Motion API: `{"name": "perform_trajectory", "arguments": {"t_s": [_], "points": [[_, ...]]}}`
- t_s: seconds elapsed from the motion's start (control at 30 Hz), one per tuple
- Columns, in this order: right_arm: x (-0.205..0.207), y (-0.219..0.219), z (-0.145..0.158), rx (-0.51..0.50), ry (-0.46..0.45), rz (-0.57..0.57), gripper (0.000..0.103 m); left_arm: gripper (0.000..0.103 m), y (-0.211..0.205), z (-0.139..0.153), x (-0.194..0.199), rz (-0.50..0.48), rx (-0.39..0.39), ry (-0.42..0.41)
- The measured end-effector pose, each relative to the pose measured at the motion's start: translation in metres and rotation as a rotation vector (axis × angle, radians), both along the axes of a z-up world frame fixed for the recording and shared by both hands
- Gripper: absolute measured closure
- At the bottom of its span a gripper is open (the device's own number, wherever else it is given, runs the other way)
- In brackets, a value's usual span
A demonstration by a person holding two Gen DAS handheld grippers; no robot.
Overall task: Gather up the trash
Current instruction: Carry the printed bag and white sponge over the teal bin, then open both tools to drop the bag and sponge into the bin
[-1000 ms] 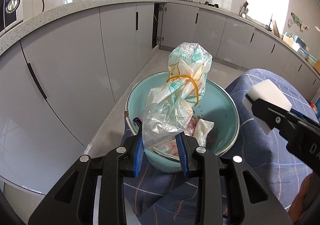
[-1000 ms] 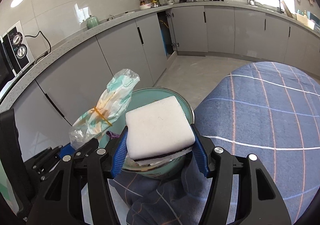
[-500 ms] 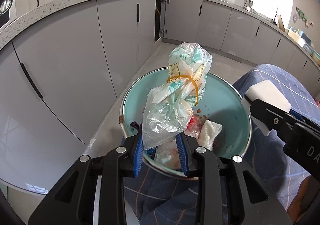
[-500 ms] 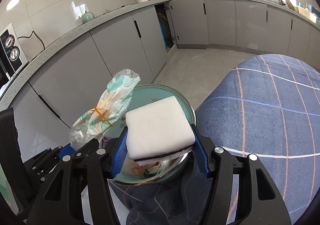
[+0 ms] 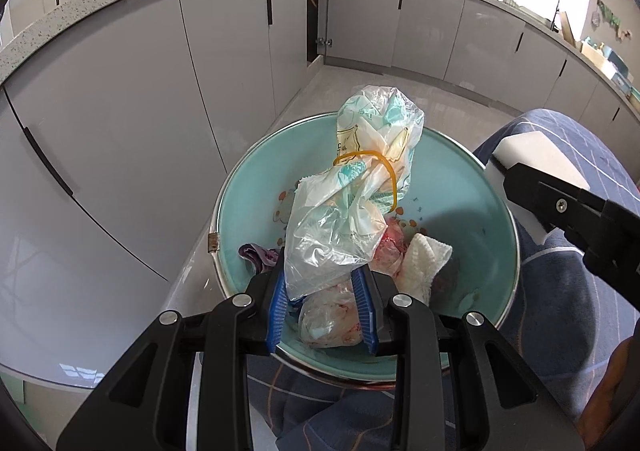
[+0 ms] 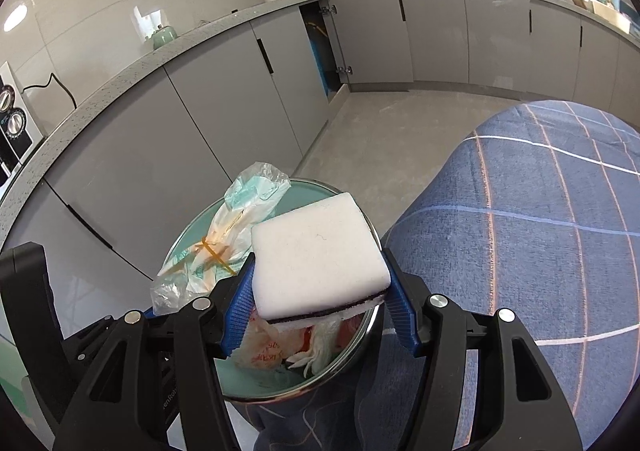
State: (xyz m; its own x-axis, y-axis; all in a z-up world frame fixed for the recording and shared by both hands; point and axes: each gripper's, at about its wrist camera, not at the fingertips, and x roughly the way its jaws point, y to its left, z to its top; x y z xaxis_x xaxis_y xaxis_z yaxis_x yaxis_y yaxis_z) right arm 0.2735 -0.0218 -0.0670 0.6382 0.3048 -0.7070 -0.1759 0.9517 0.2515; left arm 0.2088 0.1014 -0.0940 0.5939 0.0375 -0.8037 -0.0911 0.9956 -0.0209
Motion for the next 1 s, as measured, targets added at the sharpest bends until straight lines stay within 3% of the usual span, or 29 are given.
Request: {"name": "perform_trajectory", "arguments": {"t_s": [0.67,1.0], "points": [[0.029,0.008,-0.011,-0.010,0.040,-0.013,0.043,0.072,0.001,-0.017,0.029,0.020,0.010,0.048],[0.032,0.011,-0.018,0.000,0.046,-0.014,0.043,0.072,-0.005,-0.024,0.006,-0.008,-0.003,0.081]]}}
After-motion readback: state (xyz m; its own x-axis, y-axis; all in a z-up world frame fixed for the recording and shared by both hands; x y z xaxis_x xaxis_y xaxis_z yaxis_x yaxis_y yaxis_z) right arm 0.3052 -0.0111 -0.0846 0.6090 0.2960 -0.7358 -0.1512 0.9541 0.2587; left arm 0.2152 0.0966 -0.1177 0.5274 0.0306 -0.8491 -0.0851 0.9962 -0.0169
